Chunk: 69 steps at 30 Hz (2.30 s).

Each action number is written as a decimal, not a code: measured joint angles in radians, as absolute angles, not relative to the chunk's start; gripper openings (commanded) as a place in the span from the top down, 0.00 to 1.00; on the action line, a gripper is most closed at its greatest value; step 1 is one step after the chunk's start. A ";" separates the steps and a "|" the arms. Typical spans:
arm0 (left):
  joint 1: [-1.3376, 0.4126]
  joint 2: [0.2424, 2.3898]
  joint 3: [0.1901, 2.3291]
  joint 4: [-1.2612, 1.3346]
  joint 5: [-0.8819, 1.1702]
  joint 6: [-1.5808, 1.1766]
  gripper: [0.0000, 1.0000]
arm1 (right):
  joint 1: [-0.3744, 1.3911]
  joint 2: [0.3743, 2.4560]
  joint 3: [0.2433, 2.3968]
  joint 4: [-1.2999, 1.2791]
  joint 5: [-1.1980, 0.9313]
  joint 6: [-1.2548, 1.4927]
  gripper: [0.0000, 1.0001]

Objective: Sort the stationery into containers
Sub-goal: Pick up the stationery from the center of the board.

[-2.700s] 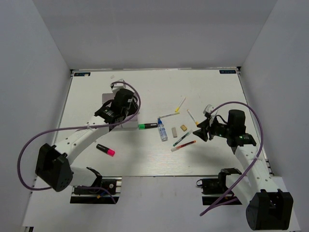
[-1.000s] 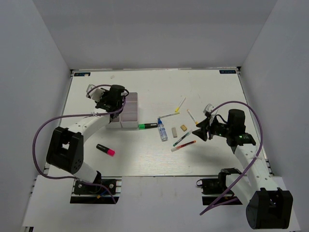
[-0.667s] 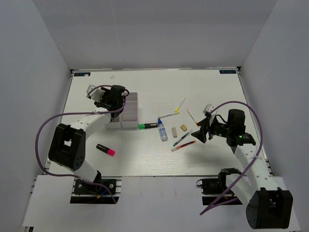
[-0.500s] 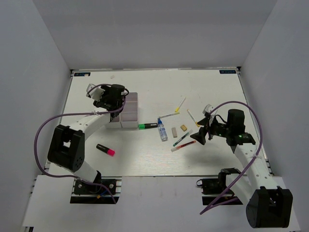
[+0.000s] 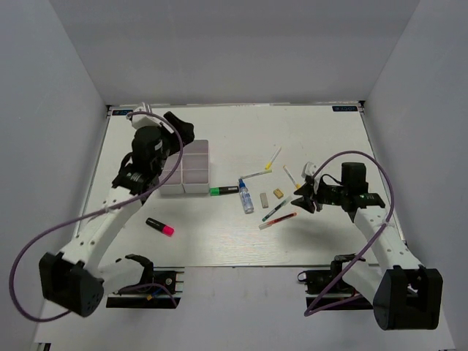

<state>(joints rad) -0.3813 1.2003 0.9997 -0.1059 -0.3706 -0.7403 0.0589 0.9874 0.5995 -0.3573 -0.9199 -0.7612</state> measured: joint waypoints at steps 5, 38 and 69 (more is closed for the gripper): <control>-0.389 1.018 0.989 -0.194 -0.143 -0.564 0.13 | 0.069 1.074 0.618 -0.354 -0.906 -0.835 0.49; -0.387 0.560 0.705 -0.426 -0.052 -0.389 0.00 | 0.410 1.739 1.049 -0.318 -0.208 -0.347 0.48; -0.387 0.559 0.697 -0.426 -0.035 -0.385 0.00 | 0.495 1.645 1.028 -0.490 -0.253 -0.406 1.00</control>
<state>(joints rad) -0.3870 0.5591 0.6968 -0.4259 -0.0349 -0.3855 0.4950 1.6455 1.0275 -0.4904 -0.2535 -0.4061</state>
